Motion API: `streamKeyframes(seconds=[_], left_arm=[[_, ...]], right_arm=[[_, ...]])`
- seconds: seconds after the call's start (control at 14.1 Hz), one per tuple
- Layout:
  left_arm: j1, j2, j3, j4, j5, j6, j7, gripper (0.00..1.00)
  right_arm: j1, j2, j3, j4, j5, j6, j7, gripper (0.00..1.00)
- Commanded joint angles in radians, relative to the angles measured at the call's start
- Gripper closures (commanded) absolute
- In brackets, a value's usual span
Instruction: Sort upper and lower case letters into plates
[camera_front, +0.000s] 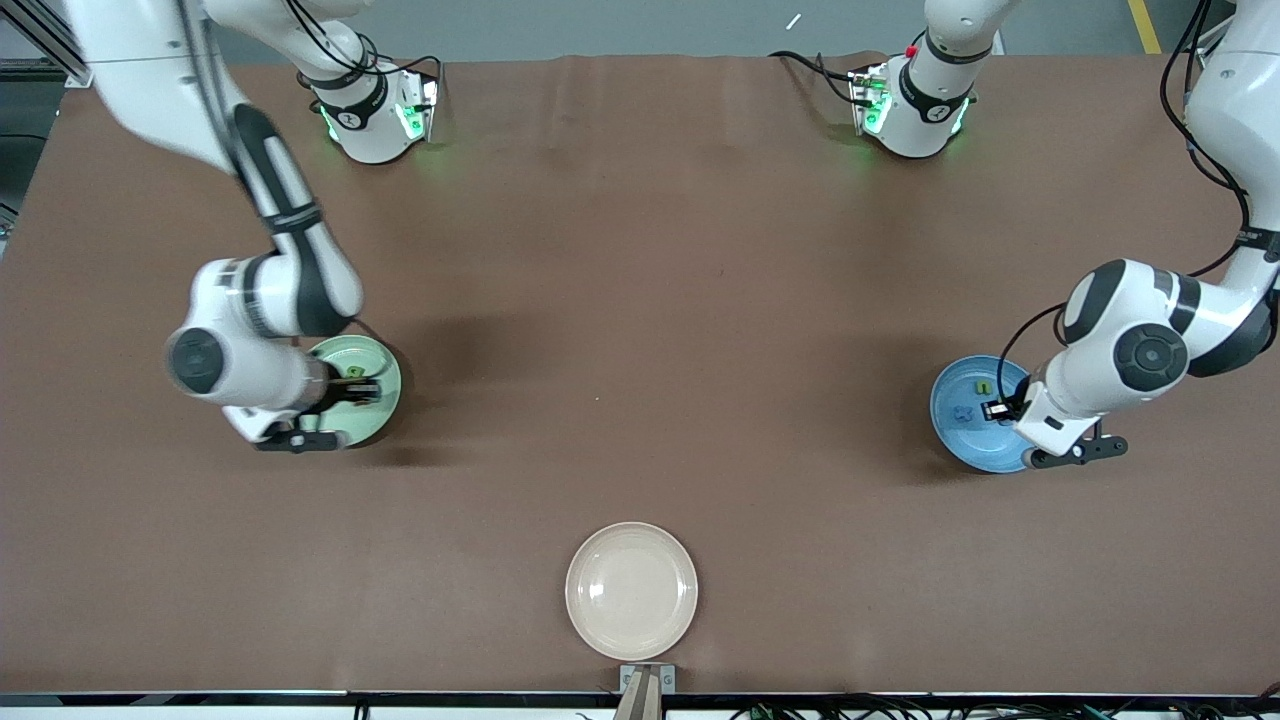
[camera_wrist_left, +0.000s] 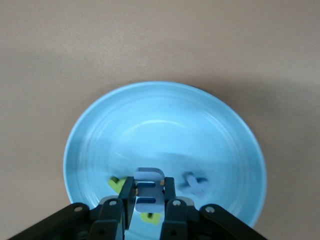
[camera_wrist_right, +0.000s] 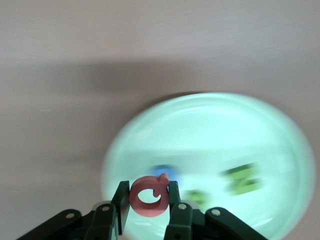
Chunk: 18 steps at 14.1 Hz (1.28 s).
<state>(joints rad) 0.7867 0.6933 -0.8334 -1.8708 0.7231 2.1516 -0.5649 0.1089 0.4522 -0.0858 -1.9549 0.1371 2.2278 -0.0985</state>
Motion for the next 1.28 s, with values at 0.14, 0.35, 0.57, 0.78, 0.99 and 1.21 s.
streamKeyframes(seconds=[0.14, 0.35, 0.57, 0.78, 0.99, 1.21], left_arm=[[-0.072, 0.098, 0.056, 0.102, 0.045, -0.006, 0.020, 0.83], [-0.093, 0.103, 0.083, 0.102, 0.047, 0.017, 0.020, 0.83], [-0.100, 0.104, 0.091, 0.102, 0.047, 0.021, 0.019, 0.83], [-0.095, 0.086, 0.089, 0.102, 0.045, 0.014, 0.020, 0.13], [-0.087, 0.034, 0.074, 0.097, 0.029, -0.031, 0.019, 0.00], [-0.009, 0.003, -0.036, 0.101, 0.027, -0.148, 0.025, 0.00]], right_arm=[[-0.078, 0.009, 0.023, -0.029, 0.012, 0.042, -0.138, 0.99], [-0.061, 0.019, 0.024, -0.030, 0.016, 0.058, -0.132, 0.99], [-0.058, 0.036, 0.023, -0.029, 0.015, 0.085, -0.132, 0.99], [-0.057, 0.045, 0.023, -0.027, 0.013, 0.113, -0.133, 0.98], [-0.057, 0.072, 0.023, -0.021, 0.013, 0.147, -0.133, 0.98], [-0.057, 0.079, 0.023, -0.022, 0.013, 0.144, -0.133, 0.88]])
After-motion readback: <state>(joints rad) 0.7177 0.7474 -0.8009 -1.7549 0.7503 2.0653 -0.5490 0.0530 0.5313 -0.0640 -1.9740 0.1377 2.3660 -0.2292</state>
